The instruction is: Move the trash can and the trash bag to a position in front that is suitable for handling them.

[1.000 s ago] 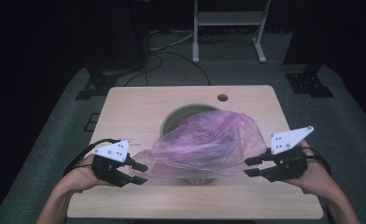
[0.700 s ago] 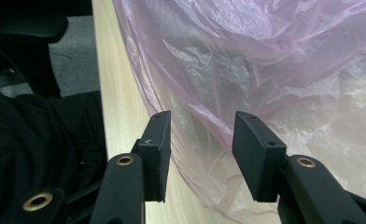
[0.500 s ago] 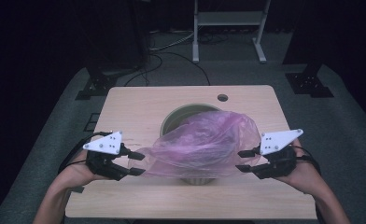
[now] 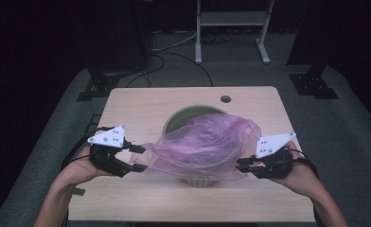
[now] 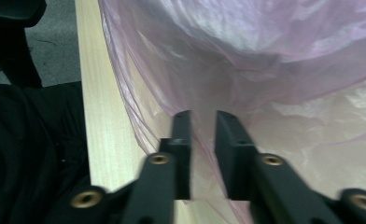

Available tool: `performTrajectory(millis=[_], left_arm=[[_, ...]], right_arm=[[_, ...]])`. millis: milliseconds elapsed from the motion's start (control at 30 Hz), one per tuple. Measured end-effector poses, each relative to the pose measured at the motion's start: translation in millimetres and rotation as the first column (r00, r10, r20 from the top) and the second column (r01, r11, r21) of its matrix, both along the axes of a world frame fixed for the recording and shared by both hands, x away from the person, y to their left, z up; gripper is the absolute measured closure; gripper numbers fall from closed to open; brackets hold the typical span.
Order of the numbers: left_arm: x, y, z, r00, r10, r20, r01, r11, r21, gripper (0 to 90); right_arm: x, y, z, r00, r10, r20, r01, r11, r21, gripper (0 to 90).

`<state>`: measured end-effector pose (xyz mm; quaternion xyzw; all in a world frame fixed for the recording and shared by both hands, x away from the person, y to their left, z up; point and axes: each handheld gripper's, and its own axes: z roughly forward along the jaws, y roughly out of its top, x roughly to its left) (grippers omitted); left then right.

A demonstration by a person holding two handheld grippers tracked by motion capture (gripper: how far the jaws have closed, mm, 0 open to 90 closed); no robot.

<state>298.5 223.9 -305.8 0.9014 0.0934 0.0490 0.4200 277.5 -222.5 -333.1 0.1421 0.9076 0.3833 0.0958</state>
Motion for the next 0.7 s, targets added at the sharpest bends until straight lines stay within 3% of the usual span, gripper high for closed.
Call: performTrajectory(millis=[100,367,700], left_arm=[[-2.7,3.8,0.5,1.0000,-0.003,-0.008,0.003,1.0000,0.000,37.6],[-7.2,13.9,5.6,1.0000,0.006,0.002,-0.006,0.9997,-0.024,35.5],[-7.3,12.1,13.8,0.9994,0.011,0.032,-0.010,0.9996,-0.027,30.1]], right_arm=[[-0.2,-0.8,-0.7,0.9995,0.000,-0.030,0.000,1.000,0.003,90.0],[-5.7,-6.8,9.2,0.9990,0.010,-0.043,-0.008,0.999,0.050,90.0],[-9.5,-13.1,23.4,0.9989,0.022,-0.041,-0.017,0.993,0.118,90.0]])
